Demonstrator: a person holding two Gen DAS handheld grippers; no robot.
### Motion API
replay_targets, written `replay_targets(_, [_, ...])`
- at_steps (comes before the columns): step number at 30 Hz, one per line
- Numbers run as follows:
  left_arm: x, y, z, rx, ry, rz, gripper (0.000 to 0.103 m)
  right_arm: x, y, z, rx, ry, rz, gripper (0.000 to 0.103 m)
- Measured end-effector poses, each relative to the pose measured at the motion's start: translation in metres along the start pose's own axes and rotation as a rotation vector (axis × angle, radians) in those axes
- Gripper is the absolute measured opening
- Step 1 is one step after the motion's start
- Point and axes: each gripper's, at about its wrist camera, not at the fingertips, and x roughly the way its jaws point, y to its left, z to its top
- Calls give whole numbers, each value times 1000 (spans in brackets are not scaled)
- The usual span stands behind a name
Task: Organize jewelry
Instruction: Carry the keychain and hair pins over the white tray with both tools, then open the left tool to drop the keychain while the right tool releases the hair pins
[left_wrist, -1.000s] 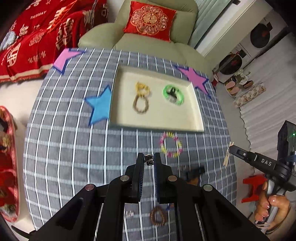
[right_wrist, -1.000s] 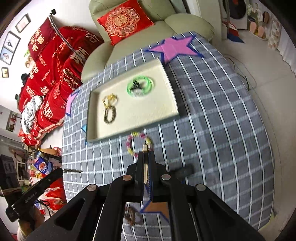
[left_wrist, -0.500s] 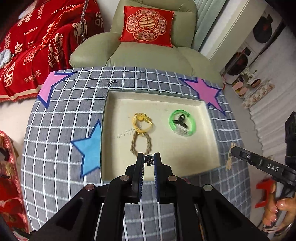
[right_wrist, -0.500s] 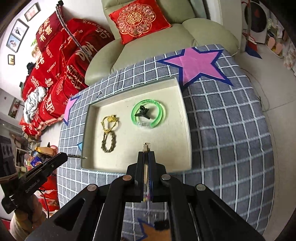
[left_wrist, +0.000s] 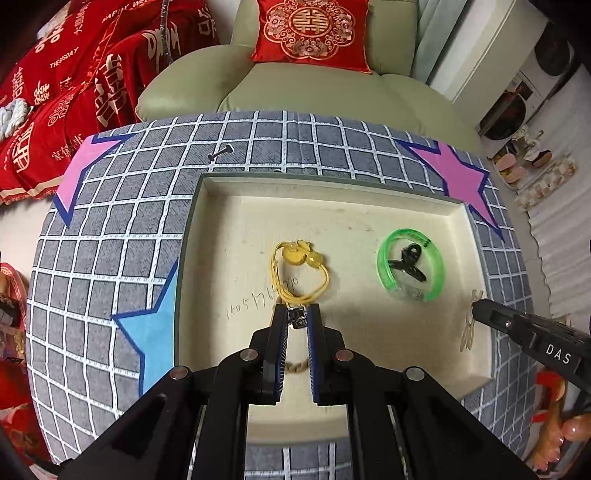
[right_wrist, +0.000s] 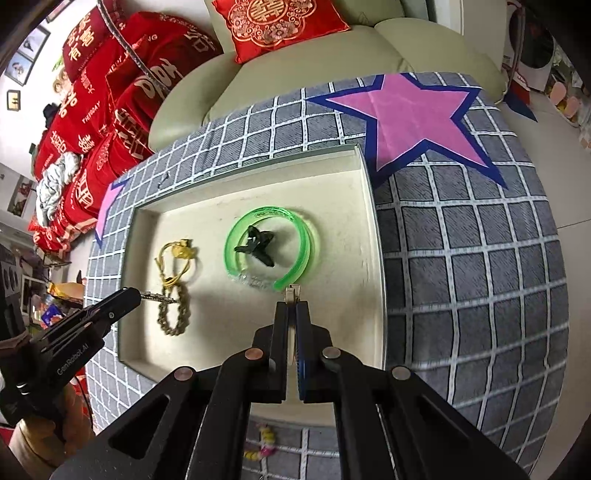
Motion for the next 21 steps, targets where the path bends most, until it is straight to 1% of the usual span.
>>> replay_targets(7, [7,1,8,-1,-10,28,18,22,-8,7,20,35,-9,4])
replay_targets(15, [32,3,6,-5,35,86,18,39,-11,7,28,60,-22,4])
replay_targets(21, [37,1,4,0,46,118,19,41,-12,6,20,56,-17,6])
